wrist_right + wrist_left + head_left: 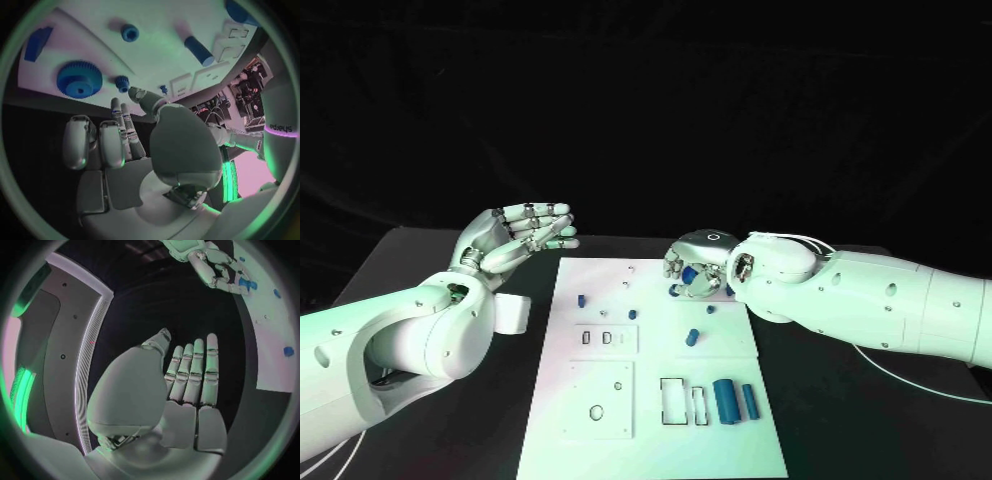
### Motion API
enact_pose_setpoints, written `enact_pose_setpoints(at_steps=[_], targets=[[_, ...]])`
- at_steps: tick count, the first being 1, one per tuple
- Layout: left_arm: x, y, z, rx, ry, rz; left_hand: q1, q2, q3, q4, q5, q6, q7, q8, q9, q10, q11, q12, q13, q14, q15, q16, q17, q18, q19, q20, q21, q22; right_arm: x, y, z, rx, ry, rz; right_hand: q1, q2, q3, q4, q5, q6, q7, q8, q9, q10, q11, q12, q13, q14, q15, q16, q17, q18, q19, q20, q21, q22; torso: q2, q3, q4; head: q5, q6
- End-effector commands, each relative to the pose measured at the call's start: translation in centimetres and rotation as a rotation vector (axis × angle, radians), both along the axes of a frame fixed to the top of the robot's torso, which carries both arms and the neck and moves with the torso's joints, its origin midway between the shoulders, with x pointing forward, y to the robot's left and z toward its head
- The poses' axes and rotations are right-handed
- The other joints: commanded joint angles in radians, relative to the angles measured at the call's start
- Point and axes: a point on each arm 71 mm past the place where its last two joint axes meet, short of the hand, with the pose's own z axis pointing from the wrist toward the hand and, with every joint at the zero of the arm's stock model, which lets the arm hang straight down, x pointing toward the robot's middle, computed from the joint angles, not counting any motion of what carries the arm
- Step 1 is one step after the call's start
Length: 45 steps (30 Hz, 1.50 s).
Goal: Assemble the parts on the task board
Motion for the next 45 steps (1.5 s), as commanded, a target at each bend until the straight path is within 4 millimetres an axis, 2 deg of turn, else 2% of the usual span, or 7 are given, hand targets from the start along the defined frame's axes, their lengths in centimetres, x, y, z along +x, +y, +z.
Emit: enact_pose_setpoints(at_steps=[1, 11, 21, 24, 26, 30, 45], targets=[[-0.1, 0.0, 0.2, 0.000, -0.009, -0.021, 0.001, -0.009, 0.005, -0.003, -0.002, 0.000, 0.002, 0.001, 0.001, 0.003, 0.003, -0.004, -0.002, 0.006, -0.002, 0.006, 0.001, 0.011, 0.008, 0.001, 0.006, 0.001, -0.1, 0.0, -0.4, -0.075, 0.000, -0.007, -0.002, -0.012, -0.001, 0.011, -0.008, -0.006, -0.001, -0.005, 0.002, -0.007, 0.001, -0.003, 0.002, 0.047, 0.007, 0.008, 0.006, -0.016, 0.012, 0.001, 0.010, 0.009, 0.010, -0.0017, 0.0019, 0.000, 0.005], [0.0, 0.2, 0.1, 0.003, -0.005, -0.016, -0.003, -0.011, 0.005, -0.004, -0.002, -0.002, 0.003, -0.001, 0.001, 0.000, 0.004, -0.009, -0.002, 0.003, -0.001, 0.005, 0.003, 0.010, 0.008, 0.001, 0.011, 0.004, -0.4, 0.2, -0.6, -0.086, 0.001, 0.000, -0.002, -0.009, 0.000, 0.015, -0.008, -0.002, -0.003, -0.002, 0.007, -0.004, 0.000, 0.000, 0.004, 0.048, 0.007, 0.019, 0.017, -0.018, 0.017, 0.002, 0.020, 0.025, 0.026, -0.0023, 0.0056, -0.003, 0.021], [0.0, 0.3, 0.1, 0.004, -0.002, -0.016, -0.004, -0.010, 0.004, -0.003, -0.002, -0.003, 0.003, -0.002, 0.001, -0.001, 0.004, -0.011, -0.002, 0.002, 0.000, 0.005, 0.003, 0.010, 0.008, 0.001, 0.012, 0.004, -0.4, 0.4, -0.9, -0.081, -0.003, -0.001, 0.011, 0.007, 0.020, 0.022, -0.021, 0.021, -0.011, 0.012, 0.022, 0.025, -0.008, 0.006, 0.013, 0.049, 0.002, 0.039, 0.037, -0.024, 0.030, 0.000, 0.043, 0.061, 0.035, -0.0033, 0.0091, -0.004, 0.023], [0.0, 0.3, 0.1, 0.005, -0.001, -0.015, -0.004, -0.010, 0.004, -0.003, -0.002, -0.003, 0.003, -0.002, 0.001, -0.001, 0.004, -0.011, -0.002, 0.002, 0.000, 0.005, 0.003, 0.010, 0.008, 0.001, 0.012, 0.004, -0.3, 0.3, -0.8, -0.069, -0.026, -0.010, 0.025, 0.021, 0.037, 0.022, -0.052, 0.035, -0.018, 0.021, 0.029, 0.042, -0.013, 0.012, 0.018, 0.049, -0.004, 0.044, 0.041, -0.027, 0.038, -0.003, 0.054, 0.080, 0.036, -0.0046, 0.0089, -0.004, 0.025], [0.0, 0.3, 0.1, 0.005, 0.000, -0.015, -0.005, -0.010, 0.005, -0.003, -0.002, -0.003, 0.003, -0.002, 0.001, -0.002, 0.005, -0.012, -0.002, 0.002, 0.000, 0.005, 0.004, 0.010, 0.007, 0.001, 0.013, 0.005, -0.3, 0.2, -0.7, -0.061, -0.043, -0.016, 0.051, 0.052, 0.063, 0.017, -0.094, 0.064, -0.030, 0.041, 0.044, 0.075, -0.024, 0.026, 0.026, 0.050, -0.014, 0.050, 0.049, -0.032, 0.053, -0.010, 0.072, 0.110, 0.038, -0.0054, 0.0094, -0.003, 0.027], [0.1, 0.4, 0.1, 0.006, 0.001, -0.013, -0.005, -0.010, 0.005, -0.003, -0.002, -0.003, 0.003, -0.002, 0.001, -0.002, 0.005, -0.012, -0.002, 0.002, 0.000, 0.005, 0.004, 0.010, 0.007, 0.001, 0.013, 0.005, -0.3, 0.1, -0.3, -0.032, -0.091, -0.024, 0.079, 0.078, 0.083, 0.004, -0.108, 0.099, -0.043, 0.072, 0.070, 0.121, -0.044, 0.046, 0.041, 0.050, -0.027, 0.055, 0.052, -0.043, 0.081, -0.024, 0.102, 0.162, 0.040, -0.0057, 0.0111, -0.002, 0.028], [0.3, 0.7, 0.0, 0.010, 0.006, -0.005, -0.004, -0.008, 0.007, -0.005, -0.002, -0.006, 0.003, -0.003, 0.001, -0.005, 0.005, -0.015, -0.002, 0.001, 0.000, 0.004, 0.006, 0.009, 0.006, 0.000, 0.017, 0.007, -0.7, 1.3, 2.0, 0.084, -0.209, -0.035, 0.078, 0.075, 0.086, -0.005, -0.106, 0.104, -0.050, 0.093, 0.099, 0.140, -0.053, 0.051, 0.056, 0.049, -0.036, 0.059, 0.053, -0.047, 0.090, -0.034, 0.115, 0.185, 0.048, -0.0098, 0.0185, -0.007, 0.049]])
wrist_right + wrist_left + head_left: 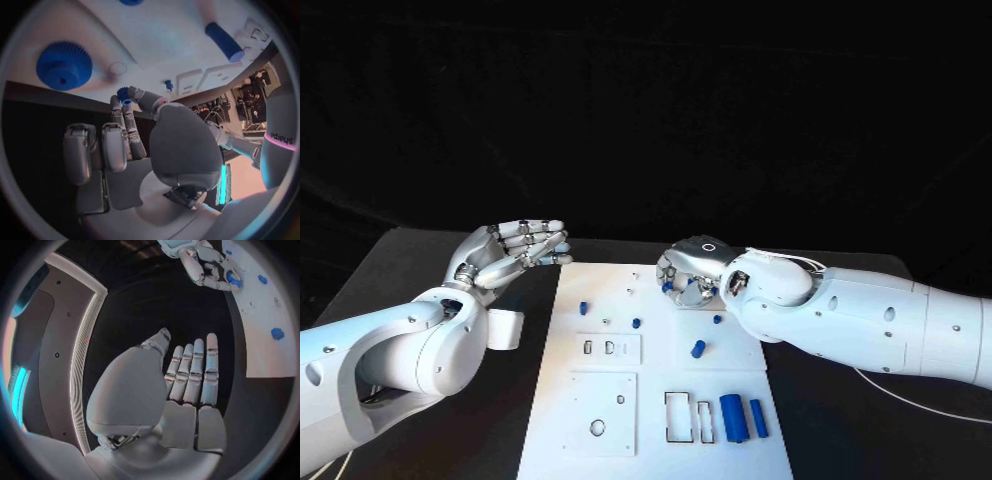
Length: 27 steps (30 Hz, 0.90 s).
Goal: Assemble the parts on the task board
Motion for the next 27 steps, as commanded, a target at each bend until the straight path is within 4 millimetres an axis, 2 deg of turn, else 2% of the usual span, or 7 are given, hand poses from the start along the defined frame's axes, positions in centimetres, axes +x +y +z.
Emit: enact_pose_setpoints(at_steps=[1, 7, 15, 19, 20, 25, 27], targets=[[0.0, -0.1, 0.1, -0.003, -0.005, -0.019, 0.000, -0.004, 0.004, -0.002, -0.002, -0.006, 0.003, -0.003, 0.002, -0.005, 0.005, -0.007, -0.001, 0.001, 0.000, 0.005, 0.002, 0.009, 0.005, 0.002, 0.006, 0.002, 0.4, 0.1, 0.6, 0.036, -0.067, -0.037, 0.030, 0.027, 0.001, -0.004, 0.005, 0.002, -0.002, 0.006, 0.002, 0.053, -0.045, 0.001, 0.032, 0.048, -0.008, 0.006, 0.001, -0.016, 0.006, -0.003, 0.006, 0.099, 0.003, -0.0019, 0.0039, -0.002, 0.006], [0.0, -0.3, 0.1, -0.004, -0.004, -0.023, 0.001, -0.004, 0.004, -0.003, -0.002, -0.006, 0.003, -0.004, 0.001, -0.005, 0.005, -0.008, -0.001, 0.000, 0.000, 0.004, 0.003, 0.009, 0.004, 0.002, 0.007, 0.003, 1.0, 0.7, 1.0, 0.056, -0.096, -0.050, 0.026, 0.025, 0.002, -0.004, 0.006, -0.004, -0.001, 0.007, 0.008, 0.048, -0.044, -0.003, 0.034, 0.048, -0.008, 0.008, 0.003, -0.016, 0.006, -0.004, 0.006, 0.100, 0.006, -0.0028, 0.0068, -0.005, 0.010], [0.0, -0.4, 0.1, -0.004, -0.001, -0.027, 0.001, -0.004, 0.004, -0.004, -0.002, -0.007, 0.003, -0.004, 0.001, -0.006, 0.005, -0.009, -0.001, 0.000, 0.000, 0.004, 0.003, 0.009, 0.003, 0.001, 0.008, 0.003, 1.2, 1.9, 1.2, 0.076, -0.117, -0.040, 0.020, 0.021, 0.000, -0.003, -0.001, -0.007, -0.001, 0.008, 0.014, 0.047, -0.043, -0.006, 0.036, 0.048, -0.007, 0.009, 0.004, -0.017, 0.007, -0.003, 0.008, 0.104, 0.009, -0.0025, 0.0087, -0.001, 0.014], [0.0, -0.4, 0.1, -0.004, 0.000, -0.028, 0.001, -0.004, 0.005, -0.005, -0.002, -0.009, 0.003, -0.005, 0.001, -0.008, 0.006, -0.011, -0.001, -0.002, 0.000, 0.003, 0.004, 0.009, 0.002, 0.001, 0.009, 0.004, 1.3, 2.3, 1.1, 0.078, -0.112, -0.035, 0.019, 0.021, 0.000, -0.002, -0.004, -0.008, -0.001, 0.009, 0.016, 0.046, -0.043, -0.006, 0.037, 0.048, -0.007, 0.009, 0.004, -0.017, 0.007, -0.003, 0.008, 0.104, 0.011, -0.0028, 0.0105, -0.012, 0.015], [0.0, -0.4, 0.1, -0.004, 0.000, -0.029, 0.001, -0.004, 0.005, -0.005, -0.002, -0.009, 0.003, -0.005, 0.001, -0.008, 0.006, -0.011, -0.001, -0.002, 0.000, 0.003, 0.004, 0.009, 0.002, 0.001, 0.009, 0.004, 1.4, 2.4, 1.1, 0.079, -0.110, -0.035, 0.019, 0.021, 0.000, -0.002, -0.004, -0.008, -0.001, 0.009, 0.016, 0.046, -0.043, -0.006, 0.037, 0.048, -0.007, 0.009, 0.004, -0.017, 0.007, -0.003, 0.008, 0.104, 0.012, -0.0019, 0.0101, -0.010, 0.015], [0.1, -0.5, 0.1, -0.004, 0.001, -0.030, 0.001, -0.003, 0.005, -0.005, -0.002, -0.010, 0.004, -0.006, 0.001, -0.009, 0.006, -0.012, -0.001, -0.003, 0.001, 0.003, 0.004, 0.009, 0.001, 0.001, 0.009, 0.004, 1.4, 2.8, 0.9, 0.087, -0.111, -0.031, 0.018, 0.020, 0.000, -0.002, -0.004, -0.008, -0.001, 0.009, 0.016, 0.046, -0.043, -0.007, 0.037, 0.048, -0.007, 0.009, 0.003, -0.017, 0.007, -0.003, 0.009, 0.105, 0.012, -0.0027, 0.0111, -0.006, 0.017], [0.1, -0.5, 0.1, -0.004, 0.002, -0.030, 0.001, -0.003, 0.005, -0.005, -0.002, -0.010, 0.004, -0.006, 0.001, -0.009, 0.006, -0.012, -0.001, -0.003, 0.001, 0.003, 0.004, 0.009, 0.001, 0.001, 0.009, 0.004, 1.5, 3.0, 0.9, 0.090, -0.112, -0.027, 0.018, 0.020, 0.000, -0.001, -0.004, -0.010, -0.001, 0.009, 0.017, 0.045, -0.043, -0.007, 0.038, 0.048, -0.006, 0.009, 0.003, -0.017, 0.007, -0.003, 0.009, 0.105, 0.012, -0.0034, 0.0116, -0.008, 0.018]])
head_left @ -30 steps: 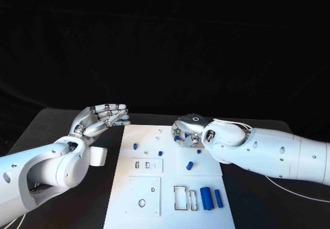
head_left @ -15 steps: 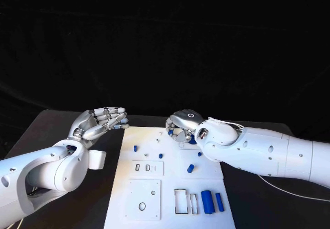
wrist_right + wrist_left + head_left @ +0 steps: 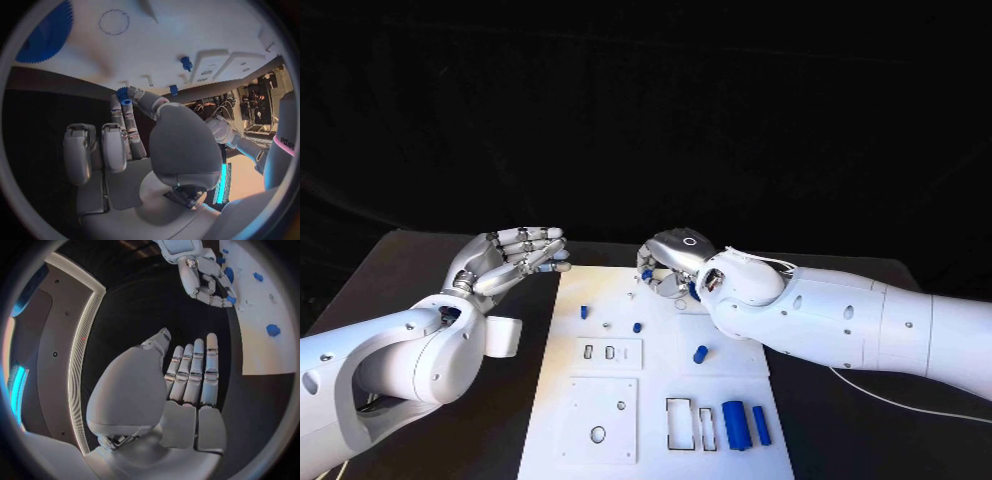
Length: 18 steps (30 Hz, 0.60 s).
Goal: Assemble the parts on the task board
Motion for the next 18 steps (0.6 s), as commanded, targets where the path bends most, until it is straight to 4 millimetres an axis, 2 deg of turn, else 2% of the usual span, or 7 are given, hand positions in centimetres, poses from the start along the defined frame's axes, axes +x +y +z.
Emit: enact_pose_setpoints(at_steps=[1, 7, 10, 13, 16, 18], targets=[[-0.01, -0.31, 0.14, -0.005, -0.007, -0.024, 0.001, -0.004, 0.002, -0.003, -0.002, -0.011, 0.004, -0.006, 0.001, -0.006, 0.003, -0.006, -0.001, -0.004, 0.001, 0.002, 0.001, 0.008, 0.000, 0.002, 0.006, 0.001, 0.07, 0.20, 0.08, 0.010, -0.015, 0.001, 0.017, 0.020, 0.002, 0.000, -0.006, -0.010, -0.001, 0.005, 0.002, 0.044, -0.042, -0.004, 0.037, 0.048, -0.006, 0.005, 0.000, -0.017, 0.007, -0.003, 0.005, 0.106, 0.002, -0.0008, 0.0014, -0.005, 0.004], [0.02, -0.45, 0.14, -0.005, -0.005, -0.027, 0.001, -0.004, 0.002, -0.003, -0.002, -0.011, 0.004, -0.006, 0.001, -0.006, 0.003, -0.006, -0.001, -0.004, 0.001, 0.002, 0.001, 0.008, 0.000, 0.002, 0.006, 0.001, 0.30, 0.48, -0.02, 0.014, -0.014, 0.003, 0.015, 0.019, 0.002, 0.001, -0.004, -0.014, -0.001, 0.004, 0.004, 0.042, -0.041, -0.006, 0.037, 0.048, -0.006, 0.005, 0.000, -0.017, 0.006, -0.003, 0.005, 0.105, 0.004, -0.0019, 0.0019, 0.000, -0.003], [0.06, -0.52, 0.12, -0.005, -0.004, -0.028, 0.001, -0.004, 0.002, -0.004, -0.002, -0.012, 0.004, -0.007, 0.001, -0.007, 0.003, -0.008, -0.001, -0.005, 0.002, 0.002, 0.002, 0.008, -0.002, 0.002, 0.007, 0.002, 0.35, 0.66, -0.11, 0.015, -0.012, 0.006, 0.014, 0.018, 0.002, 0.002, -0.003, -0.015, 0.000, 0.004, 0.005, 0.041, -0.041, -0.007, 0.038, 0.048, -0.006, 0.005, 0.000, -0.017, 0.007, -0.003, 0.005, 0.106, 0.005, -0.0005, 0.0018, 0.002, -0.002], [0.08, -0.63, 0.12, -0.005, -0.003, -0.031, 0.001, -0.004, 0.002, -0.005, -0.002, -0.013, 0.005, -0.007, 0.001, -0.008, 0.004, -0.008, -0.001, -0.005, 0.002, 0.001, 0.002, 0.008, -0.002, 0.002, 0.008, 0.002, 0.34, 0.89, -0.26, 0.015, -0.009, 0.009, 0.014, 0.018, 0.002, 0.002, -0.003, -0.015, 0.000, 0.004, 0.005, 0.041, -0.041, -0.007, 0.038, 0.048, -0.006, 0.005, 0.000, -0.017, 0.007, -0.003, 0.005, 0.106, 0.005, -0.0020, 0.0044, 0.002, -0.005], [0.03, -0.64, 0.16, -0.005, -0.003, -0.031, 0.001, -0.004, 0.002, -0.005, -0.002, -0.013, 0.005, -0.007, 0.001, -0.008, 0.004, -0.008, -0.001, -0.005, 0.002, 0.001, 0.002, 0.008, -0.002, 0.002, 0.008, 0.002, 0.33, 1.06, -0.35, 0.015, -0.008, 0.011, 0.013, 0.018, 0.002, 0.002, -0.003, -0.016, 0.000, 0.004, 0.005, 0.040, -0.041, -0.007, 0.038, 0.048, -0.005, 0.005, 0.000, -0.017, 0.006, -0.002, 0.005, 0.106, 0.008, -0.0023, 0.0051, 0.004, -0.001], [0.02, -0.65, 0.17, -0.005, -0.004, -0.031, 0.001, -0.004, 0.002, -0.005, -0.002, -0.013, 0.005, -0.007, 0.001, -0.008, 0.004, -0.008, -0.001, -0.005, 0.002, 0.001, 0.002, 0.008, -0.002, 0.002, 0.008, 0.002, 0.34, 1.15, -0.40, 0.014, -0.007, 0.012, 0.013, 0.018, 0.002, 0.002, -0.003, -0.016, 0.000, 0.004, 0.006, 0.040, -0.041, -0.008, 0.038, 0.048, -0.005, 0.005, 0.000, -0.017, 0.006, -0.002, 0.005, 0.105, 0.009, -0.0020, 0.0043, 0.006, -0.002]])
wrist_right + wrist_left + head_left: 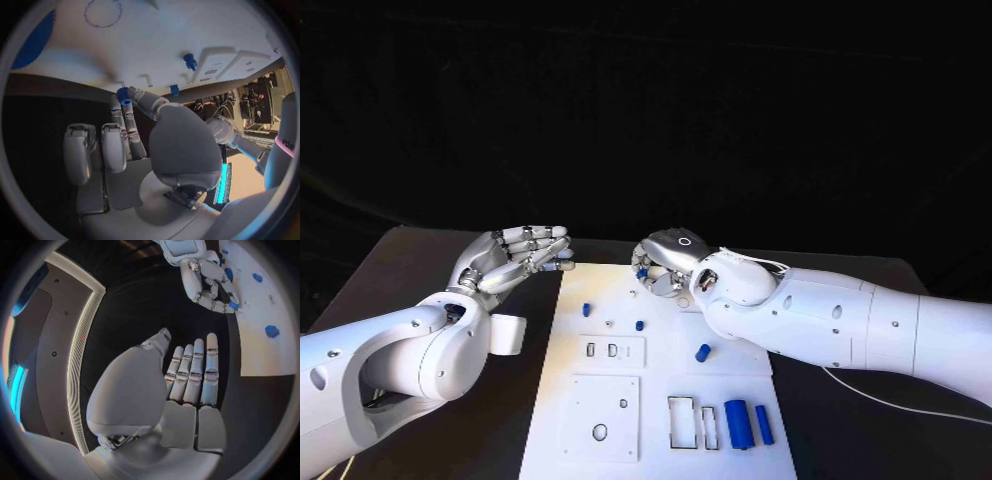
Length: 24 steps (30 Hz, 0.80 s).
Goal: Assemble the parts on the task board
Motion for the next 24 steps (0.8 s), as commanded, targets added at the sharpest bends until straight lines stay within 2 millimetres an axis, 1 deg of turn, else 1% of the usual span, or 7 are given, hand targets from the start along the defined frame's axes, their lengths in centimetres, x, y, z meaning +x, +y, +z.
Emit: enact_pose_setpoints(at_steps=[1, 8, 11, 14, 18, 21, 24], targets=[[-0.08, -0.29, 0.19, -0.004, -0.007, -0.022, 0.001, -0.004, 0.002, -0.005, -0.002, -0.007, 0.006, -0.003, 0.001, -0.004, 0.000, -0.004, -0.001, -0.005, 0.002, 0.001, 0.001, 0.008, -0.002, 0.002, 0.004, 0.001, -0.02, 0.19, -0.06, 0.000, -0.004, 0.008, 0.012, 0.017, 0.002, 0.002, 0.002, -0.008, -0.002, 0.004, 0.000, 0.040, -0.041, 0.001, 0.033, 0.048, -0.005, 0.006, 0.000, -0.017, 0.006, -0.002, 0.005, 0.106, 0.004, -0.0004, 0.0007, 0.003, 0.001], [-0.06, -0.31, 0.20, -0.004, -0.007, -0.022, 0.001, -0.004, 0.003, -0.006, -0.002, -0.008, 0.007, -0.004, 0.001, -0.006, 0.001, -0.005, -0.001, -0.007, 0.002, 0.001, 0.002, 0.008, -0.004, 0.002, 0.005, 0.002, 0.08, 0.40, -0.21, -0.005, 0.000, 0.010, 0.009, 0.016, 0.002, 0.004, 0.003, -0.010, -0.001, 0.004, 0.002, 0.039, -0.040, 0.000, 0.033, 0.048, -0.005, 0.005, -0.001, -0.017, 0.006, -0.002, 0.005, 0.105, 0.006, -0.0004, -0.0007, 0.003, 0.002], [-0.06, -0.36, 0.21, -0.005, -0.007, -0.023, 0.001, -0.004, 0.003, -0.006, -0.002, -0.008, 0.007, -0.004, 0.001, -0.006, 0.001, -0.005, -0.001, -0.007, 0.002, 0.001, 0.002, 0.008, -0.004, 0.002, 0.005, 0.002, 0.16, 0.41, -0.30, -0.008, 0.004, 0.008, 0.008, 0.015, 0.002, 0.004, 0.003, -0.011, -0.001, 0.004, 0.003, 0.038, -0.040, -0.001, 0.034, 0.047, -0.005, 0.005, -0.003, -0.017, 0.005, -0.002, 0.004, 0.104, 0.007, -0.0016, 0.0004, 0.002, 0.003], [-0.06, -0.39, 0.21, -0.005, -0.007, -0.024, 0.001, -0.004, 0.003, -0.006, -0.002, -0.008, 0.007, -0.004, 0.001, -0.006, 0.001, -0.005, -0.001, -0.007, 0.002, 0.001, 0.002, 0.008, -0.004, 0.002, 0.005, 0.002, 0.28, 0.41, -0.38, -0.012, 0.006, 0.004, 0.003, 0.012, 0.002, 0.007, 0.003, -0.020, 0.001, 0.000, 0.006, 0.032, -0.038, -0.006, 0.034, 0.046, -0.003, 0.004, -0.006, -0.015, 0.000, 0.000, 0.001, 0.099, 0.007, -0.0012, 0.0019, 0.002, 0.005], [-0.06, -0.42, 0.21, -0.005, -0.007, -0.024, 0.001, -0.004, 0.003, -0.006, -0.002, -0.008, 0.007, -0.004, 0.001, -0.006, 0.001, -0.005, -0.001, -0.007, 0.002, 0.001, 0.002, 0.008, -0.004, 0.002, 0.005, 0.002, 0.51, 0.41, -0.50, -0.020, 0.012, -0.003, -0.010, 0.001, 0.008, 0.014, -0.002, -0.053, 0.013, -0.017, 0.009, -0.002, -0.025, -0.029, 0.030, 0.043, 0.008, -0.001, -0.020, -0.012, -0.013, 0.007, -0.009, 0.082, 0.007, -0.0020, 0.0020, 0.003, 0.007], [-0.05, -0.42, 0.22, -0.005, -0.006, -0.025, 0.002, -0.003, 0.003, -0.007, -0.002, -0.009, 0.007, -0.005, 0.001, -0.007, 0.001, -0.007, -0.001, -0.008, 0.002, 0.001, 0.002, 0.007, -0.005, 0.002, 0.006, 0.002, 0.63, 0.42, -0.57, -0.026, 0.017, -0.006, -0.023, -0.015, 0.015, 0.020, -0.011, -0.081, 0.026, -0.034, 0.009, -0.042, -0.010, -0.043, 0.020, 0.036, 0.020, -0.011, -0.043, -0.004, -0.036, 0.017, -0.028, 0.050, 0.008, -0.0027, 0.0020, 0.002, 0.007], [-0.06, -0.41, 0.22, -0.005, -0.006, -0.025, 0.002, -0.003, 0.003, -0.007, -0.002, -0.009, 0.007, -0.005, 0.001, -0.007, 0.001, -0.007, -0.001, -0.008, 0.002, 0.001, 0.002, 0.007, -0.005, 0.002, 0.006, 0.002, 0.68, 0.37, -0.59, -0.027, 0.017, -0.007, -0.043, -0.046, 0.009, 0.028, -0.006, -0.134, 0.047, -0.066, 0.002, -0.123, 0.012, -0.043, 0.000, 0.022, 0.038, -0.034, -0.091, 0.011, -0.087, 0.032, -0.072, -0.021, 0.008, -0.0024, 0.0009, 0.004, 0.007]])
